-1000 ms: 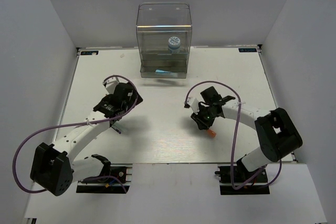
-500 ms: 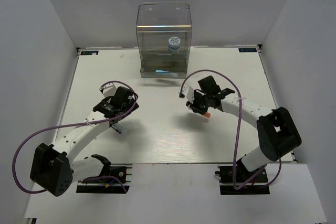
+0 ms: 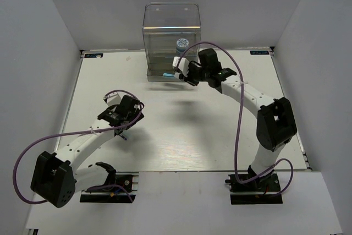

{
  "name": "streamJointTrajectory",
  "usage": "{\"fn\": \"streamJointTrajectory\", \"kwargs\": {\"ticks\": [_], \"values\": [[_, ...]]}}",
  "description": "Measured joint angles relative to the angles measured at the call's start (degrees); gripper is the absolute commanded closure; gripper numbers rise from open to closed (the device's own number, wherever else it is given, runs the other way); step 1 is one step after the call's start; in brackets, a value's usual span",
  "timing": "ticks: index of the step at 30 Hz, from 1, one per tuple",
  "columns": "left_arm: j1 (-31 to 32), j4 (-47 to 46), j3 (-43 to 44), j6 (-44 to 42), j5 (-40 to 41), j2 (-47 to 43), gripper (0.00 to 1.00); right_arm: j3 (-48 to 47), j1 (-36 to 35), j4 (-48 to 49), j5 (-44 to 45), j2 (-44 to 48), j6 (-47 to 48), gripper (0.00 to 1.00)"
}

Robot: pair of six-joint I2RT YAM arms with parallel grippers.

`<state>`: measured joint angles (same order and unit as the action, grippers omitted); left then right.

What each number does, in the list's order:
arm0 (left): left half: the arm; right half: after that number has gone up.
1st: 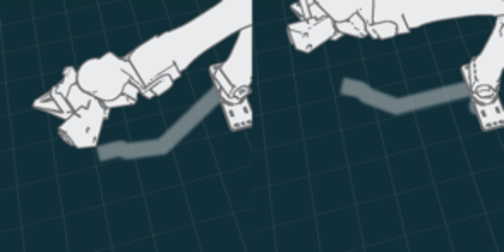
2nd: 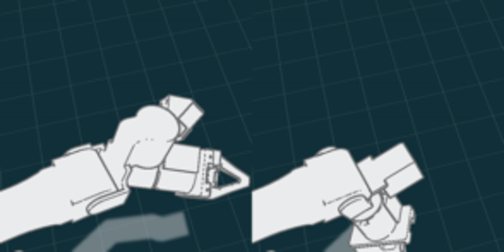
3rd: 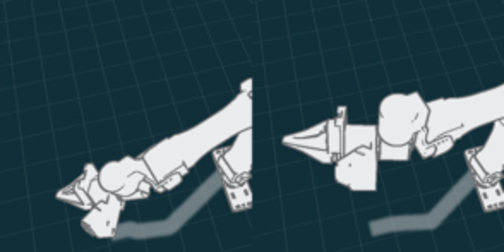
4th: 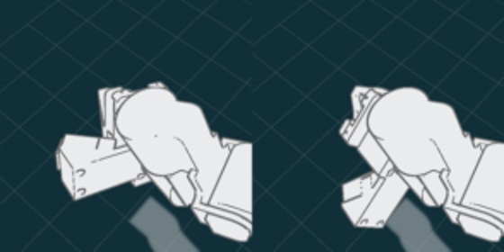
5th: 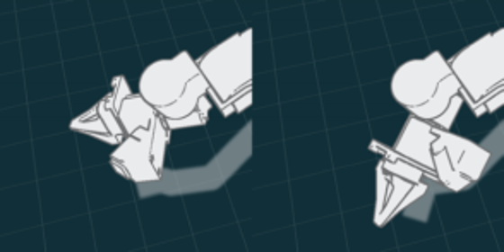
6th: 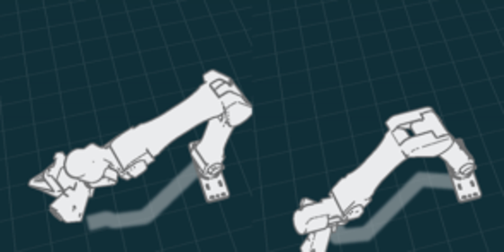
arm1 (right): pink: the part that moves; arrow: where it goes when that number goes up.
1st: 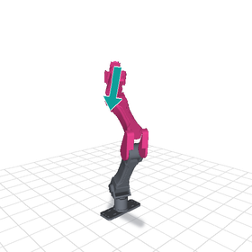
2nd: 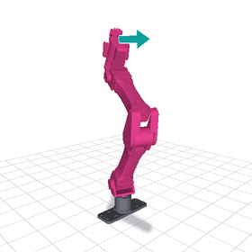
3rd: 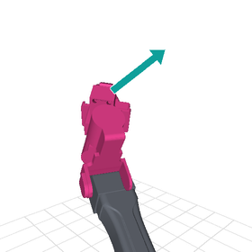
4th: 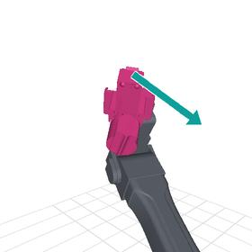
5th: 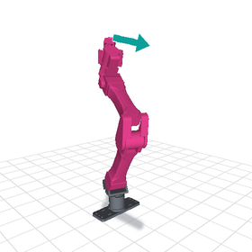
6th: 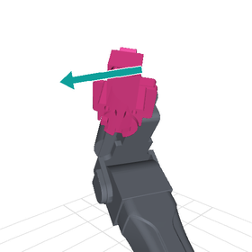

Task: Sort the stationery into containers
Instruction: Pick up the pen from the center of the board, then place the pen in the drawer.

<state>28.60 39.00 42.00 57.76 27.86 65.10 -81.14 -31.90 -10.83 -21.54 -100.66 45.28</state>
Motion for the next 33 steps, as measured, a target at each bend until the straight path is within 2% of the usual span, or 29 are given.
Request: {"fn": "streamJointTrajectory", "kwargs": {"ticks": [12, 19, 22, 25, 26, 27, 30, 33], "values": [[0.0, 0.0, -0.4, 0.4, -0.5, 0.1, 0.01, -0.6, 0.0, 19.8, -3.1, -7.6, 4.5, 1.0], [0.0, 0.4, 0.0, 0.4, -0.2, 0.7, 0.01, -0.8, 0.1, 26.4, -3.1, -10.8, 5.1, 0.98], [0.0, 1.8, 0.9, 1.0, 0.3, 2.1, 0.01, -2.4, 0.1, 27.9, -3.1, -12.5, 4.9, 0.89], [0.0, 3.7, 1.9, 1.9, 0.8, 3.9, 0.01, -3.2, 0.1, 29.0, -2.9, -14.3, 4.5, 0.67], [0.0, 4.2, 2.1, 2.3, 0.9, 4.5, 0.01, -3.3, 0.1, 29.0, -2.9, -14.7, 4.3, 0.52], [0.0, 4.8, 2.3, 2.5, 1.1, 4.8, 0.01, -3.3, 0.1, 28.9, -2.9, -15.1, 4.0, 0.47], [0.0, 6.8, 2.6, 3.4, 1.4, 5.2, 0.01, -3.3, 0.3, 28.4, -2.9, -15.5, 3.5, 0.36], [0.0, 8.0, 3.0, 4.5, 1.6, 5.4, 0.01, -3.3, 0.6, 28.0, -3.0, -15.5, 2.8, 0.34]]}}
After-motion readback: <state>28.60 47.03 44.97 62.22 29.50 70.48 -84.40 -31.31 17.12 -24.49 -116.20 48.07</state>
